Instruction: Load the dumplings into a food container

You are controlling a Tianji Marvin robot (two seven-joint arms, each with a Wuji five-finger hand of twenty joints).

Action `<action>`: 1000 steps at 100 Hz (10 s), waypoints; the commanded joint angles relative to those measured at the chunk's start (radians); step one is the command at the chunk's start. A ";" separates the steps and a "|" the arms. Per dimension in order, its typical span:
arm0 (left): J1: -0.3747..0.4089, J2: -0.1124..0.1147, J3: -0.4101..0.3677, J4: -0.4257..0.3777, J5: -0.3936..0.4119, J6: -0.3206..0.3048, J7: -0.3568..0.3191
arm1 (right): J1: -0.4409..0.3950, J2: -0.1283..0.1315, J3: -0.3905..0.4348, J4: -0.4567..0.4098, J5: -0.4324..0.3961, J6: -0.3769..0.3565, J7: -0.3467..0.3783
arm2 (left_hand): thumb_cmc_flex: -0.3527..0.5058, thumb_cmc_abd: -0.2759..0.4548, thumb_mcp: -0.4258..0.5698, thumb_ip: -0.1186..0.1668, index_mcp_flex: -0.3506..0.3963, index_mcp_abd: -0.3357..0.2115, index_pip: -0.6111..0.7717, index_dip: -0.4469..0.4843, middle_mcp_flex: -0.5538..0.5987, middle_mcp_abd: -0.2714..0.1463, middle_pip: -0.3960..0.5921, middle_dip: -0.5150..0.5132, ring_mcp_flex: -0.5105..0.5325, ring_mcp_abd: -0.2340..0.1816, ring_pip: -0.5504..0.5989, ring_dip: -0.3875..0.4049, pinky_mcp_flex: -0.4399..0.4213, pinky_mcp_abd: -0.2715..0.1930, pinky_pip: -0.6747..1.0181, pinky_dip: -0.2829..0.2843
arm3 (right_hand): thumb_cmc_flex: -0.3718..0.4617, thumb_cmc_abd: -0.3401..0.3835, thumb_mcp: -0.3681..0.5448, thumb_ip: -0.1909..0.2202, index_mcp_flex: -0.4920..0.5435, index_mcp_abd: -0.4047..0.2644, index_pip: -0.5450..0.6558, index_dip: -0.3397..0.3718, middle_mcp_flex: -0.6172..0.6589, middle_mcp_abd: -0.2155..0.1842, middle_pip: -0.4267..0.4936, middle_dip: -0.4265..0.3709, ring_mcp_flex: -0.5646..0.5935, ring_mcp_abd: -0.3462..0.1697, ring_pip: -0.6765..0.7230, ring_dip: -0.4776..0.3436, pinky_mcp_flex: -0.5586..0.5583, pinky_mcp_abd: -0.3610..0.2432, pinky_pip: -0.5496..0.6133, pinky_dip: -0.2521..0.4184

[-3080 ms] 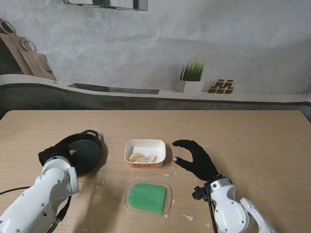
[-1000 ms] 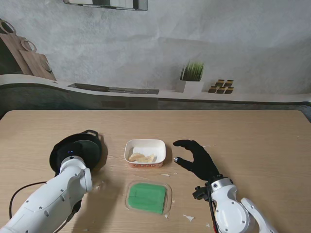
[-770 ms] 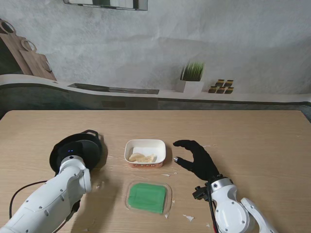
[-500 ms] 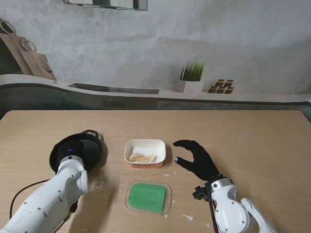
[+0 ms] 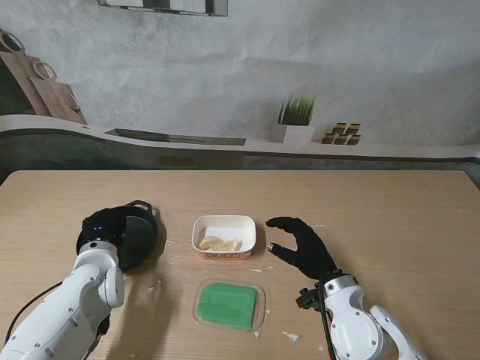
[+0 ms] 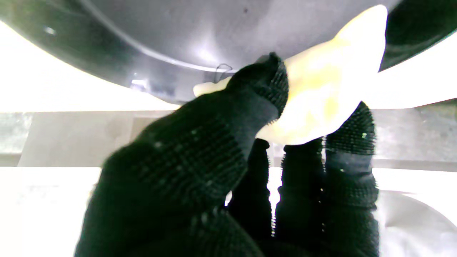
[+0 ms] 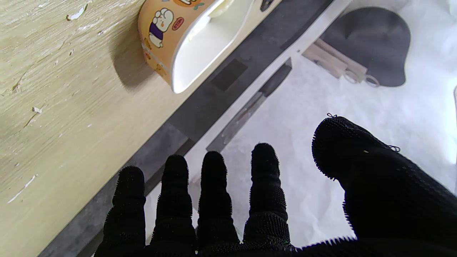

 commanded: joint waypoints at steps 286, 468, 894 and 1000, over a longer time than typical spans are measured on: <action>0.362 0.054 -0.166 -0.277 0.016 -0.777 -0.178 | -0.230 0.077 0.013 -0.277 -0.454 0.300 0.263 | -0.499 0.534 -0.322 0.049 0.004 0.019 -0.265 -0.204 -0.393 0.028 -0.019 -0.458 -0.626 -0.035 -0.168 -0.292 -0.856 0.067 -0.658 0.218 | -0.037 0.025 -0.057 0.036 0.088 0.270 0.090 0.043 0.130 0.113 0.201 0.080 0.084 0.164 0.334 0.163 -0.004 0.022 0.491 -0.005; 0.344 0.049 -0.035 -0.229 -0.084 -0.627 -0.209 | 0.014 0.089 -0.399 -0.134 -0.438 0.848 0.293 | -0.475 0.521 -0.255 0.047 0.057 0.103 -0.336 -0.246 -0.433 0.022 -0.029 -0.508 -0.665 -0.034 -0.199 -0.307 -0.874 0.066 -0.885 0.357 | -0.041 0.112 -0.102 0.033 0.098 0.305 0.083 0.036 -0.128 0.057 0.150 0.031 -0.089 0.070 0.300 0.140 -0.148 -0.095 0.631 -0.122; 0.365 -0.052 -0.142 -0.243 -0.328 -0.601 0.170 | 0.339 -0.303 -0.310 0.040 0.476 0.752 -0.399 | -0.431 0.739 -0.501 0.103 -0.452 0.178 -0.539 -0.299 -0.581 0.090 -0.111 -0.576 -0.710 -0.032 -0.267 -0.328 -0.810 0.057 -1.055 0.504 | 0.438 -0.295 0.369 -0.164 0.409 0.255 0.540 0.140 0.891 0.180 0.493 0.195 0.933 0.316 0.936 0.208 0.449 0.283 1.183 -0.137; 0.356 -0.053 -0.139 -0.247 -0.346 -0.568 0.152 | 0.387 -0.347 -0.291 0.155 0.486 0.836 -0.432 | -0.422 0.740 -0.522 0.107 -0.452 0.200 -0.551 -0.308 -0.585 0.094 -0.110 -0.577 -0.717 -0.032 -0.280 -0.326 -0.818 0.051 -1.057 0.508 | 0.451 -0.267 0.305 -0.148 0.381 0.288 0.548 0.111 0.875 0.196 0.501 0.196 0.923 0.316 0.947 0.218 0.451 0.279 1.175 -0.112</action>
